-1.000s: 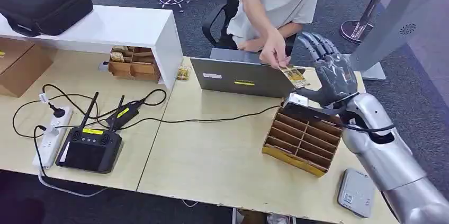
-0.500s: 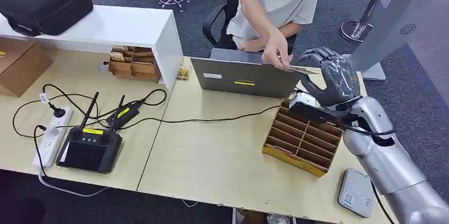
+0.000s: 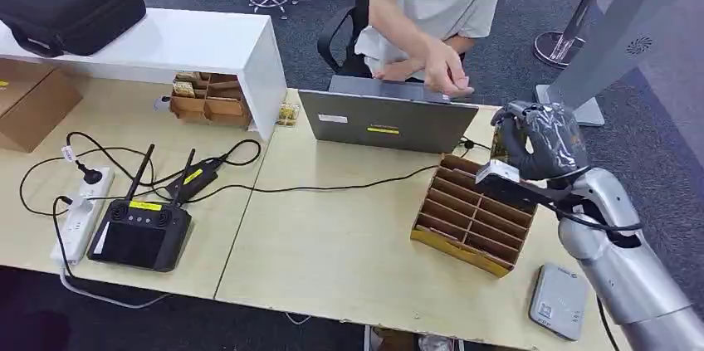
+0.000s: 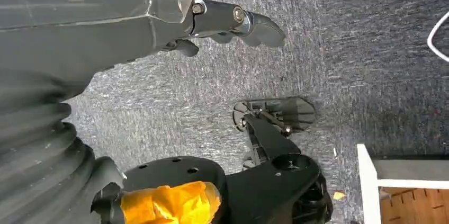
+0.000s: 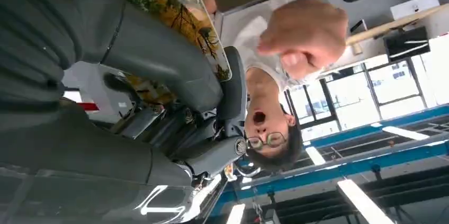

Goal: Pass the card to the sensor for recognition and then transmit it.

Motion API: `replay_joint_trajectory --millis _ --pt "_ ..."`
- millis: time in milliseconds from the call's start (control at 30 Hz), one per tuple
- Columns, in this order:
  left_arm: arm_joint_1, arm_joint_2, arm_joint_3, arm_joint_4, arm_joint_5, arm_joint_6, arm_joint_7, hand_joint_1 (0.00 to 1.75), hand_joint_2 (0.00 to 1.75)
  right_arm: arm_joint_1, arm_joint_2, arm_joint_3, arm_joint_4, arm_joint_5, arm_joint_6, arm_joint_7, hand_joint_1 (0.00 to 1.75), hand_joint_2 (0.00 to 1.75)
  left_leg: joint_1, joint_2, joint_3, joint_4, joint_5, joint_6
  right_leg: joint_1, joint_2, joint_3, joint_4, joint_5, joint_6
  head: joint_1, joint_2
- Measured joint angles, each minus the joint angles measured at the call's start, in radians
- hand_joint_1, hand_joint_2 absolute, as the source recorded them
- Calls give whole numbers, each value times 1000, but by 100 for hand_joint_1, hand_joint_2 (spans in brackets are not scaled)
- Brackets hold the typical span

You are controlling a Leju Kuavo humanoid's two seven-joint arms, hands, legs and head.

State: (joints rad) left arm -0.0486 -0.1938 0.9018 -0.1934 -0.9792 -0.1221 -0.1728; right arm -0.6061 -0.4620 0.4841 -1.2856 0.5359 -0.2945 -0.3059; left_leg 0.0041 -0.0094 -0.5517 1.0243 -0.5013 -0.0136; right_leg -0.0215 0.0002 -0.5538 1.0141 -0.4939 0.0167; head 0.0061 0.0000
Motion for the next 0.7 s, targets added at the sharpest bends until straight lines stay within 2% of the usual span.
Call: replay_joint_trajectory --millis 467,700 --pt "1 0 20 0 19 -17 -4 0 175 13 -5 -18 -9 16 -19 -2 175 175 0 0 0 0 0 0 0 0 0 0 0 0 0 0" --pt "5 0 40 0 26 -22 5 0 175 62 -82 -64 -12 50 -41 1 175 175 0 -2 -2 1 0 0 0 -1 0 0 0 0 0 0"
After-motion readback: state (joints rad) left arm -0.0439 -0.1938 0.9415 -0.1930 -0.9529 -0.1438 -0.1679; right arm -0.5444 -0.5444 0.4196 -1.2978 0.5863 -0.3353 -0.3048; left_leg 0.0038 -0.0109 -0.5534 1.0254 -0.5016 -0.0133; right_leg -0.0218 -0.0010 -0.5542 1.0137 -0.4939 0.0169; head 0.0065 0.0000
